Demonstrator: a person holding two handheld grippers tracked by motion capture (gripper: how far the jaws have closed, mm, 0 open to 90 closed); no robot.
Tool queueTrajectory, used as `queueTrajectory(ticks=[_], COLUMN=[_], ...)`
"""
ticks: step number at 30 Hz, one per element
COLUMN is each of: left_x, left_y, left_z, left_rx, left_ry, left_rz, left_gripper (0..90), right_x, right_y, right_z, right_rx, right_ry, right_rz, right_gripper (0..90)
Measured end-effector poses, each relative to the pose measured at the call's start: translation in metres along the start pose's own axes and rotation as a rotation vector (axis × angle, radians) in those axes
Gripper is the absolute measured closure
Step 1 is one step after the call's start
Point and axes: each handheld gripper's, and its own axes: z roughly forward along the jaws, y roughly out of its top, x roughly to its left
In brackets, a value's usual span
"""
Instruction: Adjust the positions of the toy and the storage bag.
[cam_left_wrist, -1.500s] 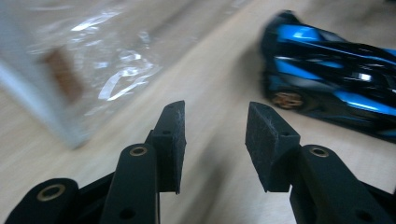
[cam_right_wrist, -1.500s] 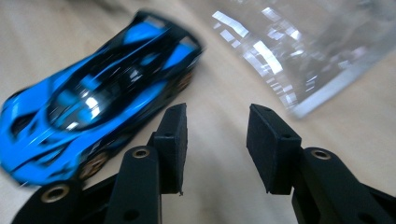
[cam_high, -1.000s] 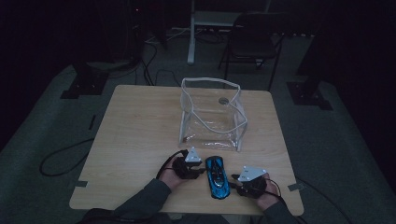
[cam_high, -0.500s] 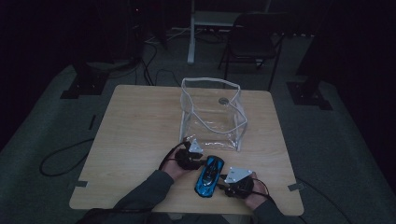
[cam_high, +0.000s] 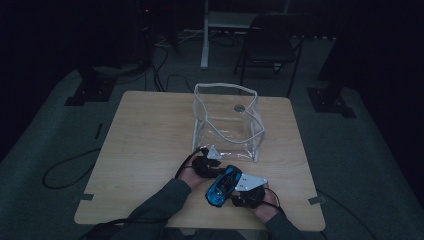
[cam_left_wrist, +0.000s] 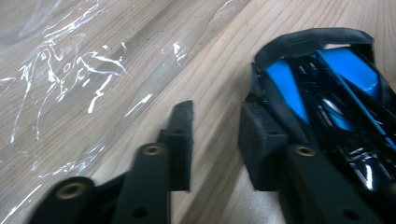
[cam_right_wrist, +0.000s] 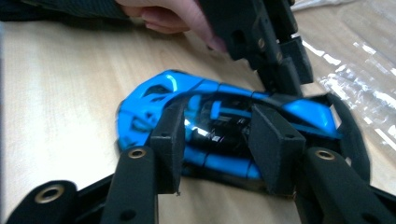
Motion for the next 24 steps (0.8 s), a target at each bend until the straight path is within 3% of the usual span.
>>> queueTrajectory(ticks=[5,8,16,24], left_x=[0.001,-0.004,-0.028,-0.062], left_y=[-0.008,-0.013,-0.021,-0.033], left_z=[-0.010,-0.023,-0.051,-0.049], left_rx=[-0.009,-0.037,-0.105,-0.117], left_ry=[0.022,0.030,0.031,0.021], left_rz=[-0.011,-0.025,-0.033,-0.044], left_gripper=[54.8,50.4,41.2,26.0], right_x=[0.000,-0.008,-0.031,-0.042], right_y=[-0.004,-0.010,-0.013,-0.013], right_z=[-0.003,-0.010,-0.022,-0.018], right_rx=[0.012,0.016,-0.013,-0.002], right_ry=[-0.015,-0.060,-0.162,-0.190], right_rz=[-0.004,0.018,0.079,0.090], right_gripper=[50.3,47.6,46.8,46.8])
